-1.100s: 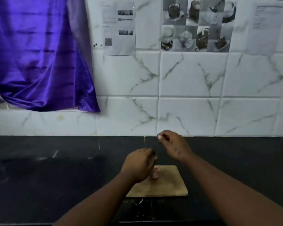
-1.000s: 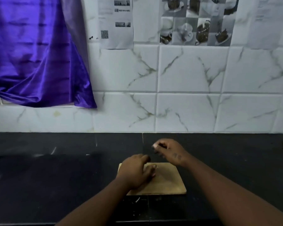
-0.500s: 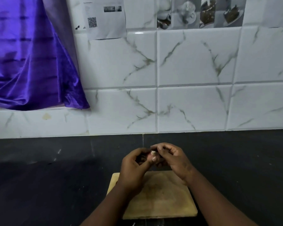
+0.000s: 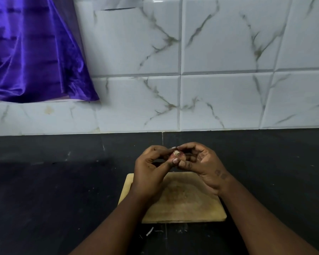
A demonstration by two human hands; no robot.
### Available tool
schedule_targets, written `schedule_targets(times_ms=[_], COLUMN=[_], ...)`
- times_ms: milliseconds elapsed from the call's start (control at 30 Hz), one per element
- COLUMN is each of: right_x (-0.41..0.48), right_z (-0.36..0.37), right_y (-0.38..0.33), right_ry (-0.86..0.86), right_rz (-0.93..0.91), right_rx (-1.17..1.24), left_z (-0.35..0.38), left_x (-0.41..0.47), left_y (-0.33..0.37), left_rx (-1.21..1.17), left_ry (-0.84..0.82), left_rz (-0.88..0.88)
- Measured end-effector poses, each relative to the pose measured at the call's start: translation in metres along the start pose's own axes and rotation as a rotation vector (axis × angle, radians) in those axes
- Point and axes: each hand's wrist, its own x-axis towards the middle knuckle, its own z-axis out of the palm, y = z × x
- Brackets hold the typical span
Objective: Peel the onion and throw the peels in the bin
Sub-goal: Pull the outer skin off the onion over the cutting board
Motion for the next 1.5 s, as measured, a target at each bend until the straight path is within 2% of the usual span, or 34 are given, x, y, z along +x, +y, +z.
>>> schedule_targets(times_ms=[300,633,867,1067,1200,1333,1500], right_x=[-0.004,-0.003,-0.002,-0.004,-0.004,-0.002,-0.003], right_z=[0.003,0.003,-0.001,0.000,-0.001,-0.006,-0.006], right_y=[-0.001,0.000,-0.001,0.000,-0.002,-0.003,-0.004], right_ry=[0.021,0.018,0.058,0.016,0.012,0.044,0.039], right_rz=[0.041,0.061,0.034,0.019,0.030,0.025,0.003], right_rx=[-0.080,-0.083,-0.115,-0.206,-0.182,-0.166,-0.232], left_z=[0.000,0.003,-0.001,-0.001,0.002,0.000,0.000], left_x=[-0.002,-0.002,-0.003,-0.003,-0.005,-0.006,-0.005], left_y=[0.004,0.002,0.000,-0.003,-0.001,0.004,0.002], left_rx=[-0.024,0.103,0.256,0.369,0.359,0.341,0.346], left_ry=[0.055,0.098,0.064,0.065,0.058,0.002,0.028], left_rz=[-0.051,0.015,0.123,0.114,0.094,0.157,0.153])
